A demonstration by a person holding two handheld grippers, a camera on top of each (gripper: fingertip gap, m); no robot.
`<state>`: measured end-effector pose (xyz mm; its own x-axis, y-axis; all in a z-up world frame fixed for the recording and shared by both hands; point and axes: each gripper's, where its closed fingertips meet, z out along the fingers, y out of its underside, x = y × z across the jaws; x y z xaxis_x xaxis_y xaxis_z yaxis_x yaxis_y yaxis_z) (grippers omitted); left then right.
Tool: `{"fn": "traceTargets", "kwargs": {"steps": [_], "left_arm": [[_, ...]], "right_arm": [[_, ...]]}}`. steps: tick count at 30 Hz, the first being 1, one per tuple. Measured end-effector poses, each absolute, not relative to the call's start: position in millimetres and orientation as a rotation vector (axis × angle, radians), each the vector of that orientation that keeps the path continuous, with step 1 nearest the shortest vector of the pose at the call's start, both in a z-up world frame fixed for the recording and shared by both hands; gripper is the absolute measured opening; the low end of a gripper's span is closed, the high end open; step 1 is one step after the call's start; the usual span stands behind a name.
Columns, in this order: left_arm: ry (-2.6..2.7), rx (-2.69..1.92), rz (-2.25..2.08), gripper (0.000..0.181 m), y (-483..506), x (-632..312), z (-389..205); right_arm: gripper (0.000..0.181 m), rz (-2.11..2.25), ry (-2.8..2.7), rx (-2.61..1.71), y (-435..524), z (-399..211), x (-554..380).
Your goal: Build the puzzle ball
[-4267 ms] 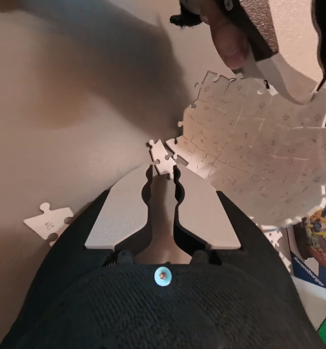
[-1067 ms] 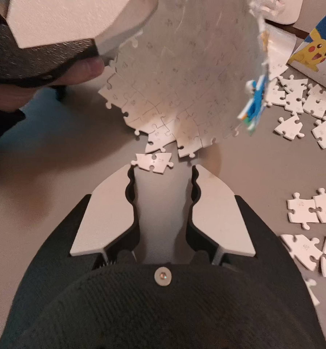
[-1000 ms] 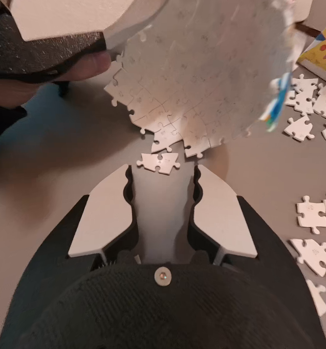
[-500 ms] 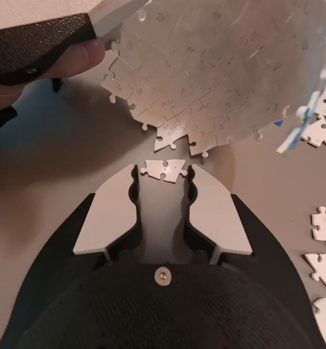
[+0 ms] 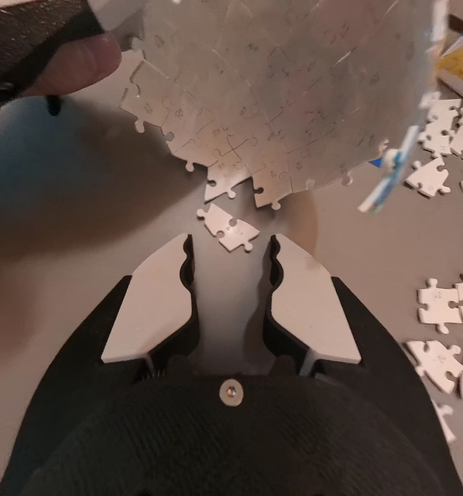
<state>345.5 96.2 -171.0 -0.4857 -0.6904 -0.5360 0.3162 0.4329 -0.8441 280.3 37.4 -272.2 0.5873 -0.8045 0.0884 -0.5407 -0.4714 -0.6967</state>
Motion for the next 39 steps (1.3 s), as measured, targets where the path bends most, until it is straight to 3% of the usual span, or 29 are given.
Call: {"fn": "traceTargets", "kwargs": {"steps": [9, 24, 29, 39], "left_arm": [[1.687, -0.344, -1.259, 0.002, 96.7, 346.5, -173.1], [1.69, -0.354, -1.254, 0.002, 98.1, 347.8, -174.6], [1.691, -0.355, -1.253, 0.002, 98.1, 347.8, -174.8], [1.694, -0.357, -1.258, 0.002, 98.2, 347.7, -175.1]], "right_arm": [[0.052, -0.629, 1.085, -2.157, 14.2, -268.6, 292.6], [0.068, -0.499, 1.089, -2.152, 38.2, -273.2, 282.3], [0.057, -0.46, 1.104, -2.141, 43.0, -274.9, 282.0], [0.057, -0.523, 1.12, -2.193, 18.8, -272.5, 292.0]]}}
